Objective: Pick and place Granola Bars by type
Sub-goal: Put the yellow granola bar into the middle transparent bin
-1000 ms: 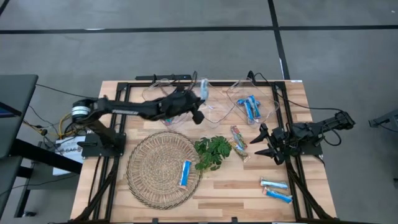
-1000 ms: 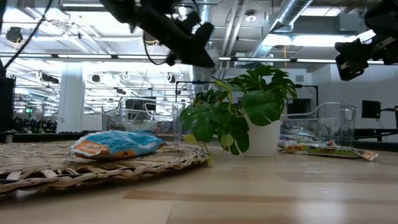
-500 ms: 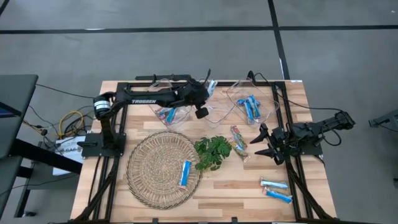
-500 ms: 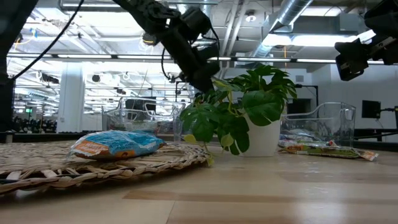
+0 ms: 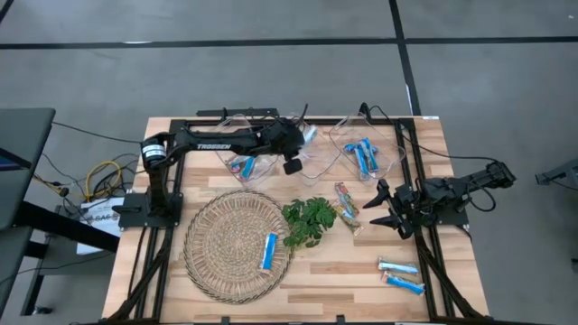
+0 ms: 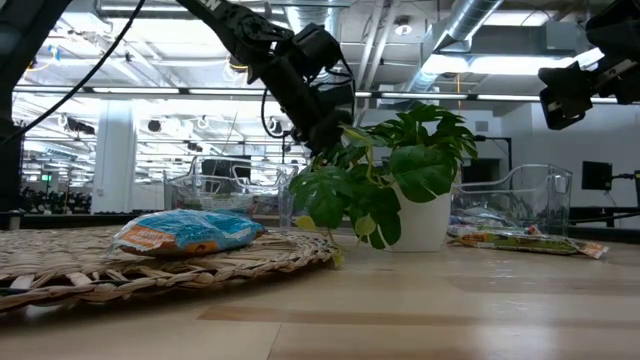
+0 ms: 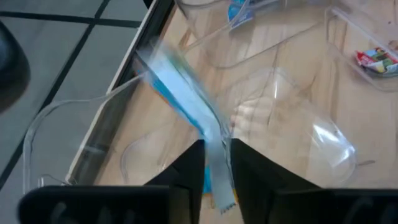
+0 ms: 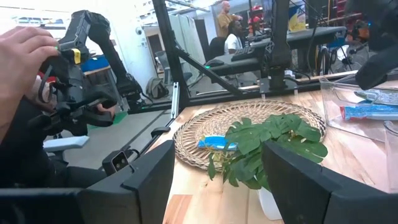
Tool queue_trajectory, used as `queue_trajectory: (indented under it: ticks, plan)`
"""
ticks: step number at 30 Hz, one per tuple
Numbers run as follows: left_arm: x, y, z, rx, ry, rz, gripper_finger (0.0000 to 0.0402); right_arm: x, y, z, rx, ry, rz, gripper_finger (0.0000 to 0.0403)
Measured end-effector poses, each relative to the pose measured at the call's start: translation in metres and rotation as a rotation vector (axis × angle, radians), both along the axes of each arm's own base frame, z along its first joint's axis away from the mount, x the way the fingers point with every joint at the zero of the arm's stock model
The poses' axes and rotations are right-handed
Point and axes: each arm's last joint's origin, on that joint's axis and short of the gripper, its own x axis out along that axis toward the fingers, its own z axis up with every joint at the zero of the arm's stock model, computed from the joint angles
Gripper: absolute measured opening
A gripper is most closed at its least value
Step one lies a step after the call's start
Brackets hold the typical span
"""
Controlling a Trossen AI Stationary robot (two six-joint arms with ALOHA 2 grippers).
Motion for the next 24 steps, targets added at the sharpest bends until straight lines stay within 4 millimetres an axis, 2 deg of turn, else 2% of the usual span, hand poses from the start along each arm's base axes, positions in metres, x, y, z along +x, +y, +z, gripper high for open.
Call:
queue_trajectory:
  ticks: [7,12,17,21,24]
  plan:
    - [0.0,0.0,0.0,0.003,-0.005,0.011,0.0144,0.0,0.0,0.0,0.0,0.0,0.0,0.0232]
    - [0.0,-0.005,0.008,0.011,-0.026,0.002,0.0167,0.0,0.0,0.0,0.0,0.0,0.0,0.0232]
    - [-0.008,-0.022,0.026,0.005,-0.082,-0.026,0.0168,0.0,0.0,0.0,0.0,0.0,0.0,0.0232]
    - [-0.026,-0.043,0.03,-0.022,-0.136,-0.047,0.0164,0.0,0.0,0.0,0.0,0.0,0.0,0.0232]
    - [-0.044,-0.067,0.029,-0.043,-0.165,-0.079,0.0161,0.0,0.0,0.0,0.0,0.0,0.0,0.0232]
